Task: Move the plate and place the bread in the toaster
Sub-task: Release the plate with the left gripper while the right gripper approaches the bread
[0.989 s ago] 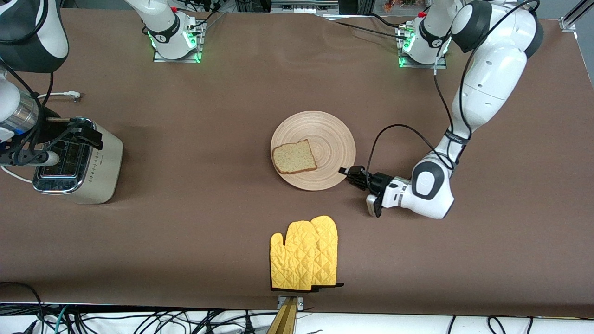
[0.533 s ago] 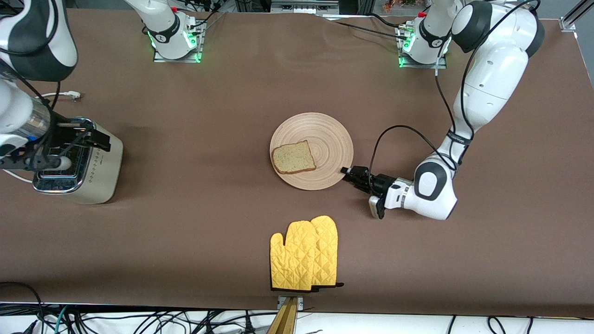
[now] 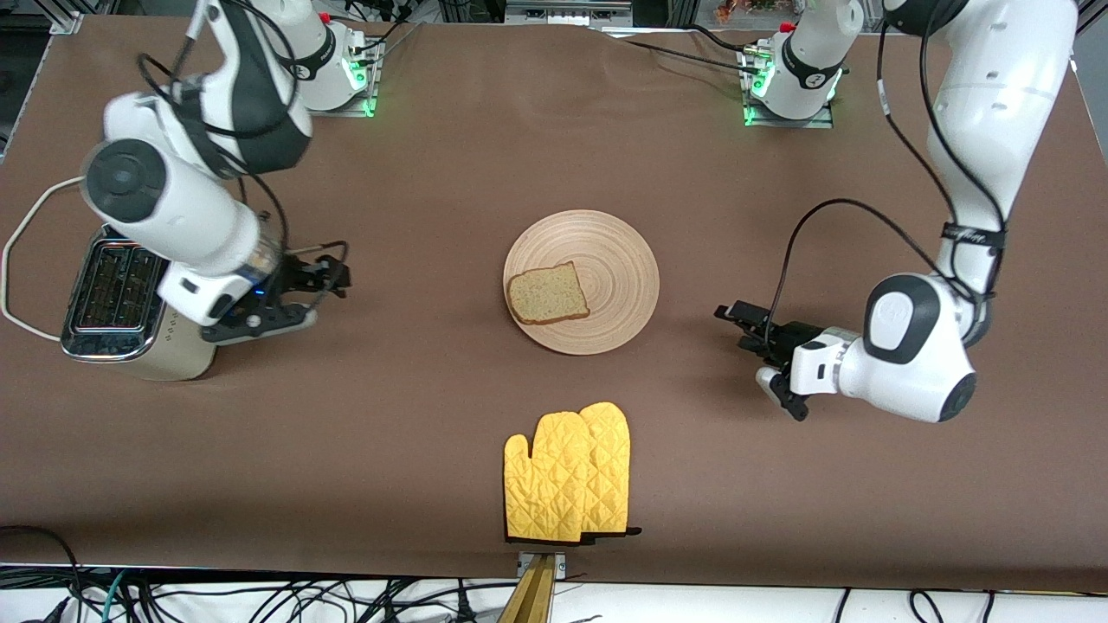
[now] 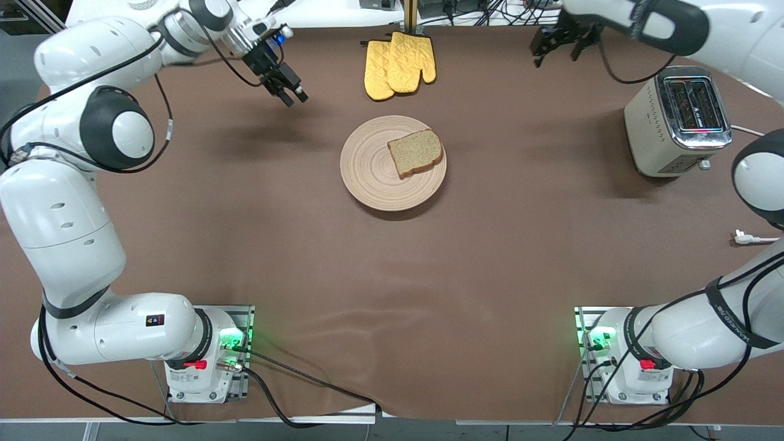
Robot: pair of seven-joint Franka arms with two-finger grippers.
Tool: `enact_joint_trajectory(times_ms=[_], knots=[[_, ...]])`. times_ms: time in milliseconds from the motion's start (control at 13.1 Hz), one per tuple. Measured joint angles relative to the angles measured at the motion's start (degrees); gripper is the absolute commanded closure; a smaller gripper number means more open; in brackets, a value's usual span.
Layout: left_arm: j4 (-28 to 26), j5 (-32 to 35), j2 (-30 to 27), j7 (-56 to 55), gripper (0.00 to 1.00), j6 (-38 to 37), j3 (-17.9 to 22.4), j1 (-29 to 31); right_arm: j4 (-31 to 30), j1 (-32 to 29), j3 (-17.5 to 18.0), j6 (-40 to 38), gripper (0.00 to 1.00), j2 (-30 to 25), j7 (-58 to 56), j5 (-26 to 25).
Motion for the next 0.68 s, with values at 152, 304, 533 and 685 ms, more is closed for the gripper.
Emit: enact_joint_trajectory(times_ms=[152,304,533,685], knots=[[0.1,9.5,-4.5,-5.0,0.0,-1.7,-0.5,-0.7,0.0,1.8,0.0,3.6,0.0,2.8,1.4,2.6],[0.3,20.4,-9.5,-10.5,0.0,-3.5,-1.1,-2.1,0.0,4.0,0.0,6.6,0.0,5.6,3.7,4.2],[0.5,26.5,-20.0,-24.7,0.0,-4.6,0.3,-6.6,0.1,7.2,0.0,12.2,0.0,9.2,4.6,4.6],[-0.8,26.5,-27.8,-30.9,0.0,-5.5,7.1,-12.1,0.1,9.0,0.0,15.0,0.0,11.2,4.7,4.6]])
